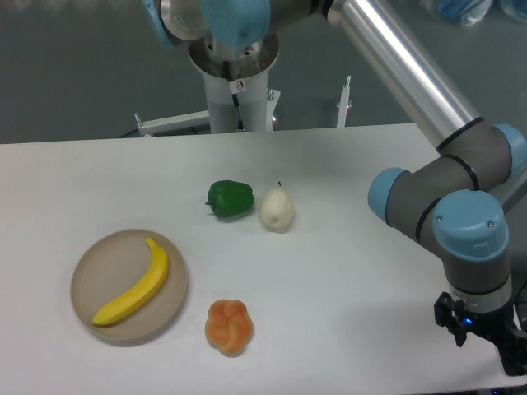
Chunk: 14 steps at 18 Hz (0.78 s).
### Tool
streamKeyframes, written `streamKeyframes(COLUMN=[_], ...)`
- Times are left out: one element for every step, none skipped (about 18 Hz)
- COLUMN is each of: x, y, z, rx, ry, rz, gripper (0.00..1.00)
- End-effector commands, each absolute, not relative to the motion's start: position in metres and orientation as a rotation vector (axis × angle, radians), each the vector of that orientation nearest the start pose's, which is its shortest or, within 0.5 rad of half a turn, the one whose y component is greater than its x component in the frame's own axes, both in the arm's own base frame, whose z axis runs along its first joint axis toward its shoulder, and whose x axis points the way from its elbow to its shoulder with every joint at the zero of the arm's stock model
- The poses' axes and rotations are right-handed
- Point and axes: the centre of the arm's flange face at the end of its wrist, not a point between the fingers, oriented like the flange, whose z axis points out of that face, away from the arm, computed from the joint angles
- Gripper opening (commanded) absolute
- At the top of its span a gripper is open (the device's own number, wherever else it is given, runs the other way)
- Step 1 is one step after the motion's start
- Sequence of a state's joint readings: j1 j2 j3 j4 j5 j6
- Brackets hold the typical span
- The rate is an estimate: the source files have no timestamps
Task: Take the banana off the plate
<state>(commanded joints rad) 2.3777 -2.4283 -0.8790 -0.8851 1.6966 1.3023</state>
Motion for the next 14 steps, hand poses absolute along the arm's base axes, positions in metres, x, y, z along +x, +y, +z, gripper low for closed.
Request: streamKeyframes(x=[-0.526,-0.525,-0.525,-0.525,-0.525,-0.524,-0.524,-0.525,-0.523,-0.523,-0.523,-0.519,-0.513,-0.509], y=[0.671,0.671,0.671,0.671,0.670,0.670,0.670,0.670,0.670,0.670,0.670,0.671,0.674,0.675], z=[0.339,0.340,0.339,0.339,0.339,0.340,0.343,0.342,0.340,0.339,0.337,0.335,0.335,0.341], rx=[-2.819,-2.819,-2.821,-2.821,-2.823,-2.816,-2.812,-2.814,-2.818,-2.820,-2.821,-2.826,-2.826,-2.824], ry=[0.663,0.659,0.652,0.650,0.644,0.645,0.643,0.637,0.618,0.596,0.584,0.580,0.584,0.569], rz=[0.760,0.759,0.757,0.757,0.754,0.749,0.749,0.747,0.739,0.734,0.726,0.720,0.718,0.726], gripper=[1.00,1.00,1.00,1.00,1.00,1.00,1.00,1.00,1.00,1.00,1.00,1.00,1.00,1.00])
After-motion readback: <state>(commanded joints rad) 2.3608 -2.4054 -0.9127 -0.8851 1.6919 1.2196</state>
